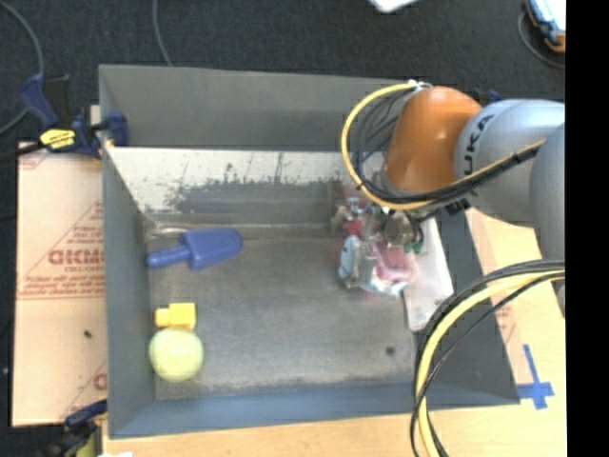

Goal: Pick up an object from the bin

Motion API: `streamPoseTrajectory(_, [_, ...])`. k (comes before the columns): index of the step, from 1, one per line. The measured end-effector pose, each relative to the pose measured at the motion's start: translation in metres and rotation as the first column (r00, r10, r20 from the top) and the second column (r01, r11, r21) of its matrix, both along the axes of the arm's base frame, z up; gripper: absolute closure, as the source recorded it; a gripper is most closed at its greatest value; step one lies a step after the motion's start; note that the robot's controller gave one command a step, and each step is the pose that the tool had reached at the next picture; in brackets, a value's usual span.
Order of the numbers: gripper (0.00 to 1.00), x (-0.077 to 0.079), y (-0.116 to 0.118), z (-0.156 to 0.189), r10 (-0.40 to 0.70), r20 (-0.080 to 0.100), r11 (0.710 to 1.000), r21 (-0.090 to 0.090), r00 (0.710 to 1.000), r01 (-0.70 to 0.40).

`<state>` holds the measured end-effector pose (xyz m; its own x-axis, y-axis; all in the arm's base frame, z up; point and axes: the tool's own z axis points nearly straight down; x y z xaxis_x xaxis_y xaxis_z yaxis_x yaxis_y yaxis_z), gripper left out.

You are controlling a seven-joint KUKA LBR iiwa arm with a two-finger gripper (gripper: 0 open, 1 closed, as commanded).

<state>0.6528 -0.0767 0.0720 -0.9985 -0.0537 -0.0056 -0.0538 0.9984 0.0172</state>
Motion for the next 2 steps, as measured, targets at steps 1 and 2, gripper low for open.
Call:
streamPoseTrajectory(1, [1.00, 0.0022, -0.0027, 0.0057, -0.038, -0.006, 0.999, 0.002, 0.999, 0.038])
streamPoseTrajectory(2, [1.00, 0.0023, -0.0027, 0.0058, -0.038, -0.006, 0.999, 0.002, 0.999, 0.038])
